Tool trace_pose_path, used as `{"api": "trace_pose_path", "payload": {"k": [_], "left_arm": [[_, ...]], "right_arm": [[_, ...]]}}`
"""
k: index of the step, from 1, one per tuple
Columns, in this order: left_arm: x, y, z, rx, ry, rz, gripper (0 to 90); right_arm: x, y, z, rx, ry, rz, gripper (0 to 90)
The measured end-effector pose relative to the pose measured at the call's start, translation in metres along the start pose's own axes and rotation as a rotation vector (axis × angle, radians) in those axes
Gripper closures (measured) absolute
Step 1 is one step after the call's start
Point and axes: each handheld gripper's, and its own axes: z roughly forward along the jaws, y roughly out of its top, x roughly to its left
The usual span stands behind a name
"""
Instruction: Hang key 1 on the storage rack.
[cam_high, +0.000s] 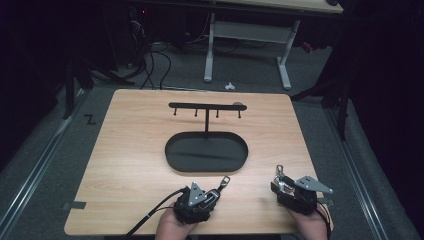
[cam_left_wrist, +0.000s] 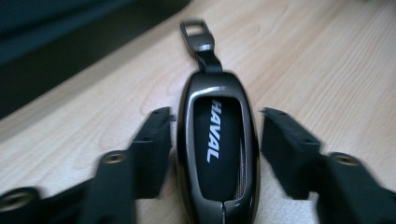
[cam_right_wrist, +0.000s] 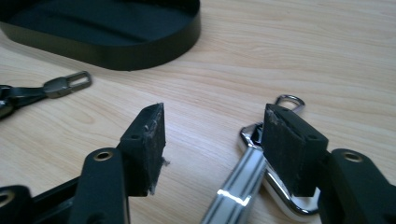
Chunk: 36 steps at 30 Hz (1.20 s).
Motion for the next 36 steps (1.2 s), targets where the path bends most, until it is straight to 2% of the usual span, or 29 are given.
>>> {"api": "trace_pose_path", "payload": {"k": [2,4,5,7,8,9,10,11,12,13,16,17,18,19,21,23,25,27,30,31,36], "left_arm": [[0.004,0.001,-0.011,-0.037,-0.012,-0.015,32.8],[0.008,0.001,-0.026,-0.076,-0.010,-0.008,31.3],[0.013,0.000,-0.038,-0.094,0.010,0.006,30.9],[0.026,-0.004,-0.058,-0.114,0.048,0.004,30.5],[0.032,-0.007,-0.065,-0.118,0.062,0.004,30.5],[0.032,-0.007,-0.065,-0.118,0.062,0.004,30.0],[0.045,-0.016,-0.082,-0.093,0.159,0.051,28.3],[0.051,-0.024,-0.088,-0.072,0.232,0.080,27.6],[0.055,-0.029,-0.092,-0.067,0.267,0.086,27.6],[0.062,-0.039,-0.096,-0.071,0.297,0.069,27.8],[0.077,-0.050,-0.105,-0.091,0.326,0.028,31.7],[0.081,-0.051,-0.108,-0.101,0.342,0.017,31.7],[0.086,-0.053,-0.111,-0.115,0.341,-0.009,32.1],[0.092,-0.056,-0.114,-0.140,0.319,-0.060,33.3],[0.102,-0.062,-0.115,-0.159,0.289,-0.125,34.0],[0.108,-0.067,-0.115,-0.146,0.294,-0.144,32.2],[0.114,-0.071,-0.115,-0.144,0.300,-0.162,29.2],[0.116,-0.073,-0.117,-0.158,0.316,-0.170,26.6],[0.115,-0.073,-0.117,-0.176,0.354,-0.143,24.7],[0.114,-0.073,-0.117,-0.169,0.365,-0.127,24.0],[0.113,-0.072,-0.117,-0.175,0.372,-0.116,24.2]], "right_arm": [[0.005,0.003,0.000,0.000,0.011,-0.015,37.9],[0.013,0.006,0.000,-0.006,0.030,-0.025,37.1],[0.017,0.007,0.001,-0.011,0.038,-0.032,37.1],[0.028,0.009,0.003,-0.020,0.078,-0.042,38.6],[0.037,0.011,0.006,-0.022,0.110,-0.048,39.4],[0.043,0.012,0.008,-0.017,0.128,-0.053,41.1],[0.053,0.014,0.012,-0.012,0.150,-0.068,49.8],[0.060,0.014,0.013,-0.014,0.163,-0.080,56.0],[0.070,0.015,0.015,-0.030,0.168,-0.106,65.9],[0.076,0.016,0.016,-0.031,0.177,-0.117,71.5],[0.092,0.019,0.025,-0.008,0.243,-0.132,87.8],[0.096,0.020,0.028,0.006,0.253,-0.145,89.8],[0.101,0.021,0.032,0.015,0.268,-0.153,90.0],[0.106,0.023,0.036,0.031,0.277,-0.160,90.0],[0.123,0.026,0.043,0.039,0.310,-0.184,90.0],[0.138,0.027,0.047,0.041,0.329,-0.234,89.9],[0.154,0.027,0.052,0.047,0.355,-0.260,89.9],[0.166,0.026,0.056,0.057,0.369,-0.282,89.9],[0.176,0.021,0.061,0.076,0.381,-0.308,89.9],[0.177,0.020,0.061,0.083,0.378,-0.316,89.9],[0.173,0.015,0.061,0.102,0.367,-0.324,90.0]]}}
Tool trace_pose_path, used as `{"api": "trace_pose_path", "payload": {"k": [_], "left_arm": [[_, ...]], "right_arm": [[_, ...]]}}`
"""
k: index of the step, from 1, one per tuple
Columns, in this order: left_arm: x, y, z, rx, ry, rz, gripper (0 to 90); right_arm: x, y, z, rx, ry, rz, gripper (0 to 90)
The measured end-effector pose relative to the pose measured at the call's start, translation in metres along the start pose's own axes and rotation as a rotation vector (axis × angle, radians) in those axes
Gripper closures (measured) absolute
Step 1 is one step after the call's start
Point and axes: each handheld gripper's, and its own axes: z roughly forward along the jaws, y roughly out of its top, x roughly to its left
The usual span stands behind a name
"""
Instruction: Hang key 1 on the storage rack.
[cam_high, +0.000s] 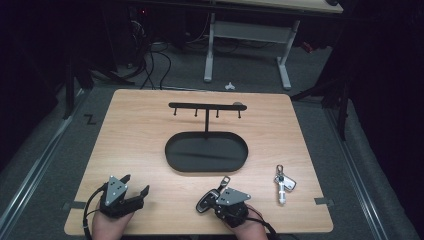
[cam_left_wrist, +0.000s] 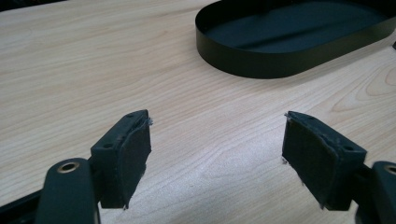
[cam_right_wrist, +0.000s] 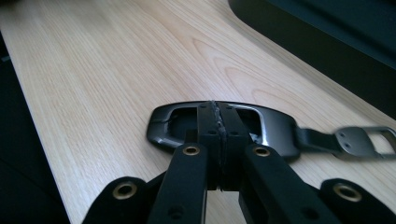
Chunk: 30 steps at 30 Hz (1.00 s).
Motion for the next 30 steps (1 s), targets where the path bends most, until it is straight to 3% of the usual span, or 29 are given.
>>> {"api": "trace_pose_path", "payload": {"k": [5,14,20,27,30], "left_arm": [[0.000,0.001,-0.001,-0.005,-0.008,-0.001,24.6],[-0.007,0.004,0.004,-0.003,-0.042,0.027,25.0],[-0.012,0.007,0.006,-0.012,-0.053,0.042,25.1],[-0.016,0.014,0.013,-0.034,-0.075,0.048,24.8],[-0.018,0.018,0.019,-0.036,-0.095,0.051,24.6]], "right_arm": [[-0.010,-0.006,-0.009,0.012,-0.035,0.006,90.0],[-0.043,-0.024,-0.034,0.026,-0.132,0.061,90.0],[-0.036,-0.023,-0.043,0.005,-0.116,0.061,89.9],[-0.033,-0.036,-0.044,0.061,-0.105,0.067,90.0],[-0.035,-0.041,-0.048,0.075,-0.136,0.063,89.8]]}}
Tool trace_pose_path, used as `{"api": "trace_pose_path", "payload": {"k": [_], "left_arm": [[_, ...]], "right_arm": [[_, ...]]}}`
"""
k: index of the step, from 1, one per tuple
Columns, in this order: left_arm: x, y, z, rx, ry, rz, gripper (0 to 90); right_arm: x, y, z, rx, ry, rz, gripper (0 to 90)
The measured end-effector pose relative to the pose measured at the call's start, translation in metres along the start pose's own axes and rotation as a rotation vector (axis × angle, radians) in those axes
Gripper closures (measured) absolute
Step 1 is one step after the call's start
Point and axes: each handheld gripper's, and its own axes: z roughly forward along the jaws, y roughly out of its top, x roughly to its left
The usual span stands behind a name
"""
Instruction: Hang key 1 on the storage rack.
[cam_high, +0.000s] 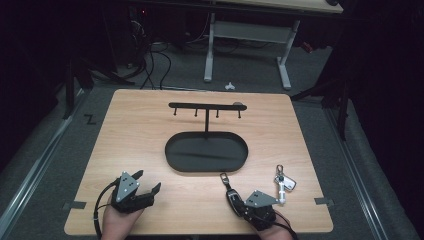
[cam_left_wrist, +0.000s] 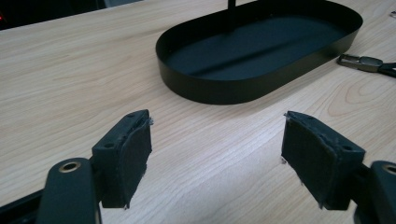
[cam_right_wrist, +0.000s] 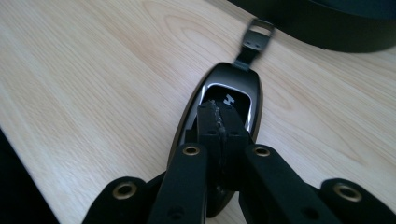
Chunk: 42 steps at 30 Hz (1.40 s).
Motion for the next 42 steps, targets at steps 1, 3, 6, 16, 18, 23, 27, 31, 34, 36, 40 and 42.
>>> {"api": "trace_pose_path", "payload": {"k": [1,3,6,16,18,23,27,31,34,36,40,42], "left_arm": [[0.000,0.001,0.002,-0.002,-0.007,0.002,24.6],[-0.001,0.003,0.004,-0.005,-0.013,0.001,24.6],[-0.002,0.004,0.005,-0.008,-0.019,0.005,24.6],[-0.001,0.002,0.002,0.001,-0.030,0.003,24.9],[-0.001,0.001,0.001,0.006,-0.024,0.011,25.2],[-0.001,-0.001,-0.003,0.008,-0.003,0.007,25.5],[0.000,-0.003,-0.004,0.029,0.007,0.011,25.4],[0.000,-0.004,-0.004,0.041,0.011,0.016,25.3],[-0.001,-0.004,-0.003,0.057,0.019,0.028,25.3],[-0.001,-0.005,-0.002,0.072,0.022,0.047,25.3],[0.001,-0.006,0.001,0.075,0.009,0.040,25.0],[0.000,-0.005,0.002,0.079,0.011,0.047,24.7]], "right_arm": [[-0.001,-0.001,-0.001,0.002,-0.007,0.001,89.8],[-0.007,-0.004,-0.002,0.005,-0.023,0.009,89.8],[-0.017,-0.009,-0.005,0.004,-0.046,0.043,89.8],[-0.034,-0.009,-0.015,-0.043,-0.036,0.111,79.5],[-0.035,-0.006,-0.016,-0.051,-0.039,0.112,77.2],[-0.040,-0.003,-0.017,-0.067,-0.040,0.136,68.6],[-0.042,0.000,-0.013,-0.071,-0.044,0.146,60.8],[-0.043,0.004,-0.008,-0.056,-0.056,0.153,56.8],[-0.046,0.008,-0.006,-0.030,-0.035,0.165,49.8],[-0.049,0.010,-0.005,-0.006,-0.031,0.163,46.9],[-0.050,0.014,-0.004,0.059,-0.040,0.150,43.5],[-0.051,0.017,-0.004,0.083,-0.038,0.146,42.4]]}}
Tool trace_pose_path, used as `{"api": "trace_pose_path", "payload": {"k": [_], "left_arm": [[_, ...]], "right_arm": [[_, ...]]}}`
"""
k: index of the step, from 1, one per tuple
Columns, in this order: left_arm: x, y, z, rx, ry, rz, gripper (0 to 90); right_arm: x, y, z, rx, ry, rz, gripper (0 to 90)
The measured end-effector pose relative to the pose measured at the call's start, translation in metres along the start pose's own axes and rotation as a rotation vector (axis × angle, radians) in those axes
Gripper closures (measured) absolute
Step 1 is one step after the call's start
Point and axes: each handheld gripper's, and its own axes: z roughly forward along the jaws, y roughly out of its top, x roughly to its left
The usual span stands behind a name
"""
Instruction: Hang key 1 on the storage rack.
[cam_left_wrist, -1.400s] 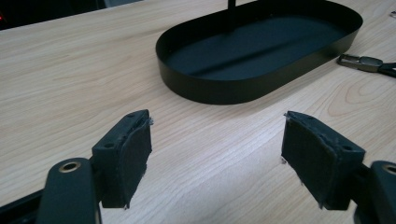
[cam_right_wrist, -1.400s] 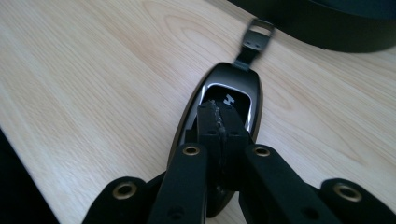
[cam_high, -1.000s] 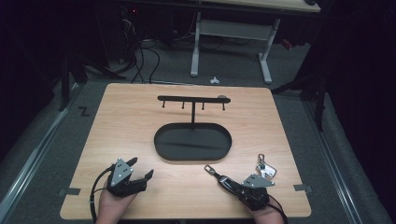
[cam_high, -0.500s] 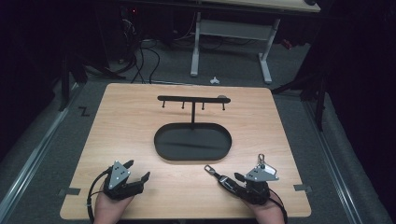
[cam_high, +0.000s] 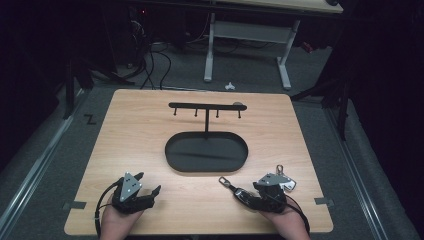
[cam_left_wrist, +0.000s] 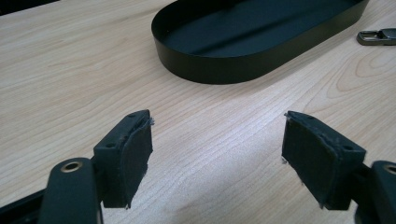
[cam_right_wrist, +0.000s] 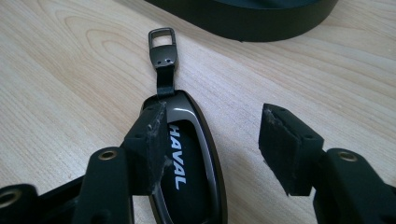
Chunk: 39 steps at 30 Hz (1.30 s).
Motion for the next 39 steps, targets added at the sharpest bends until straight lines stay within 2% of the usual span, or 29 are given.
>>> {"api": "trace_pose_path", "payload": {"k": [5,12,18,19,20,24,28,30,33,39], "left_arm": [[-0.001,0.001,0.000,-0.005,0.003,-0.003,24.2],[0.000,0.001,0.001,-0.007,-0.005,-0.014,23.8],[0.001,0.000,-0.001,-0.008,-0.007,-0.021,23.2],[0.001,0.000,-0.001,-0.008,-0.007,-0.021,23.2],[0.001,0.000,-0.001,-0.007,-0.008,-0.022,23.1],[0.001,-0.001,0.001,-0.011,-0.009,-0.025,22.9],[0.001,-0.001,0.002,-0.005,-0.017,-0.022,22.7],[0.001,-0.001,0.002,-0.011,-0.019,-0.020,22.7],[0.001,0.000,0.000,-0.022,-0.022,-0.018,23.0],[0.001,0.000,0.000,-0.025,-0.030,-0.014,23.0]], "right_arm": [[-0.001,0.012,0.000,0.072,0.014,-0.036,37.2],[0.010,0.033,-0.002,0.185,0.005,-0.149,31.9],[0.013,0.046,0.001,0.334,0.026,-0.149,26.4],[0.013,0.046,0.001,0.334,0.026,-0.149,26.4],[0.012,0.050,0.003,0.387,0.024,-0.143,25.7],[0.010,0.055,0.004,0.455,0.013,-0.164,24.7],[0.011,0.064,0.006,0.528,0.025,-0.184,24.1],[0.012,0.068,0.007,0.563,0.035,-0.235,23.7],[0.014,0.073,0.009,0.626,0.026,-0.242,23.8],[0.024,0.075,0.016,0.694,-0.017,-0.315,16.4]]}}
